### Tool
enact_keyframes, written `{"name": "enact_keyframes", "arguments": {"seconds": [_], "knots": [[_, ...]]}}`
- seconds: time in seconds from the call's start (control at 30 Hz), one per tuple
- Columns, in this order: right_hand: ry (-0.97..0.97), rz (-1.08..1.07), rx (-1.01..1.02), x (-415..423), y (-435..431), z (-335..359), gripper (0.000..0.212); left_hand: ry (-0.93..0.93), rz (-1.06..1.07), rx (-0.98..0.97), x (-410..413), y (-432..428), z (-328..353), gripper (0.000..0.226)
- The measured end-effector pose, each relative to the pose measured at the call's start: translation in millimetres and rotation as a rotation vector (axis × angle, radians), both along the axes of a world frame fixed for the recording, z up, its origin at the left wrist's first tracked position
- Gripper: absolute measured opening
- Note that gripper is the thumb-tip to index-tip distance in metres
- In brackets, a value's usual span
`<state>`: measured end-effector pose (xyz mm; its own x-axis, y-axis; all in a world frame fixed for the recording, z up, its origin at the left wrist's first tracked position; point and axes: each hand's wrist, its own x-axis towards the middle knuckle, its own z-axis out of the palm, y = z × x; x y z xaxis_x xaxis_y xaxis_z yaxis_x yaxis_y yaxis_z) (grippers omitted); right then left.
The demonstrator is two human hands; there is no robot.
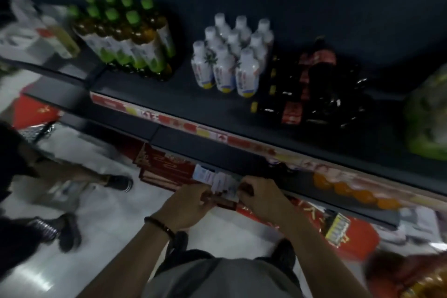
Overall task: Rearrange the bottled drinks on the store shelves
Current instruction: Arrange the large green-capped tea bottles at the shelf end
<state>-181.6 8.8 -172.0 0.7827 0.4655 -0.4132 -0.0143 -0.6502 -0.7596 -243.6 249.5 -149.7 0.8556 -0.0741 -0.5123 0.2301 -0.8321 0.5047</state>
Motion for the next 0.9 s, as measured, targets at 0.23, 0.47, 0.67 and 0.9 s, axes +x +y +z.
{"name": "enact_keyframes", "arguments": {"seconds": [0.23,0.47,0.67,0.9], "knots": [[0.064,-0.202,-0.058,20,134,-66,0.014,0.039,-0.145,-0.008,45,125,-87,0.025],[0.178,-0.475,-0.085,78,222,-187,0.014,0.037,-0.188,0.033,116,178,-213,0.057],[0.05,-0.66,0.023,108,221,-292,0.032,-0.05,-0.221,0.136,155,166,-322,0.077],[0.011,-0.757,0.032,216,229,-371,0.121,-0.201,-0.254,0.198,173,156,-385,0.085]]}}
